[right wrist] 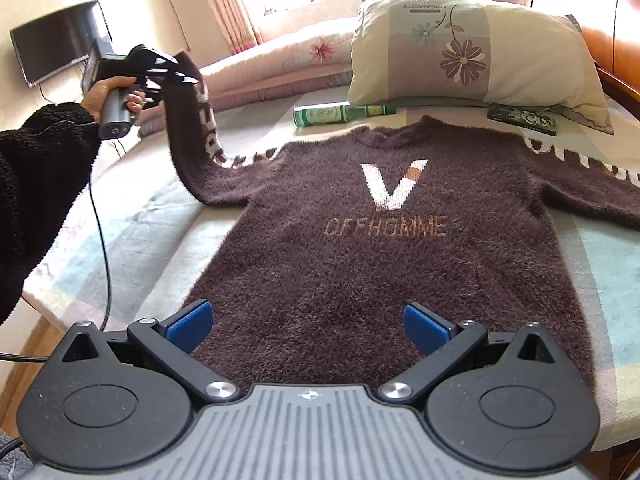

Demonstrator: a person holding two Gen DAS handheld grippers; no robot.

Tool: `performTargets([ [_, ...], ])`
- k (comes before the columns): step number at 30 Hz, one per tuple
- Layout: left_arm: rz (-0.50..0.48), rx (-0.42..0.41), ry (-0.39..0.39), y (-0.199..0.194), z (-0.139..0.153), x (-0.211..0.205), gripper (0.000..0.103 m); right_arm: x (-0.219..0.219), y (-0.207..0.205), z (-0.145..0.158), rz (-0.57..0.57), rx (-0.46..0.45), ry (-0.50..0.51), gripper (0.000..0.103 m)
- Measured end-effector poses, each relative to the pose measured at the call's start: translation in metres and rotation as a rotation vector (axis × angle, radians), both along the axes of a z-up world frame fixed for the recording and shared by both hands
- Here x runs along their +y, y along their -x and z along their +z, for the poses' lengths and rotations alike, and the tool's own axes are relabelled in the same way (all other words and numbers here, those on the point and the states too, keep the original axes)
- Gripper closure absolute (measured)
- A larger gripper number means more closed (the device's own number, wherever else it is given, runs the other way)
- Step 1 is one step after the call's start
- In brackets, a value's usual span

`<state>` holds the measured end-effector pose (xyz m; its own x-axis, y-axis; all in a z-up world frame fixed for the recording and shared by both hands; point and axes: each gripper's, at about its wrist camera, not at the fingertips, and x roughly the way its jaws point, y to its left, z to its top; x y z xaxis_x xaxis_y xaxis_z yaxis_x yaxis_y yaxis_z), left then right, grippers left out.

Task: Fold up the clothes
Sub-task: 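Lift the gripped sleeve cuff up with the left gripper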

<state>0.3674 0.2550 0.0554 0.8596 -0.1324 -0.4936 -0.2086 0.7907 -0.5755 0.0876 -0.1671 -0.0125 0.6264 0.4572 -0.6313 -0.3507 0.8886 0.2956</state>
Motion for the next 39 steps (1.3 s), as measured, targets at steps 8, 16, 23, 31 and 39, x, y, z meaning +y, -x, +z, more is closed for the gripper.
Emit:
performTargets([
  [8, -0.055, -0.003, -0.051, -0.012, 0.022, -0.055, 0.097, -0.026, 0.003, -0.003, -0.016, -0.004, -0.050, 0.000],
  [16, -0.134, 0.001, -0.095, -0.025, 0.030, -0.113, 0.097, -0.050, 0.004, -0.012, -0.050, 0.001, -0.091, 0.000],
  [23, -0.187, 0.006, -0.122, -0.033, 0.033, -0.159, 0.097, -0.069, 0.005, -0.017, -0.079, 0.009, -0.133, 0.000],
  [31, -0.230, 0.037, -0.157, -0.041, 0.029, -0.201, 0.097, -0.086, 0.009, -0.022, -0.091, 0.005, -0.163, 0.000],
  [39, -0.268, 0.093, -0.209, -0.056, 0.016, -0.241, 0.097, -0.103, 0.010, -0.028, -0.122, 0.013, -0.190, 0.000],
])
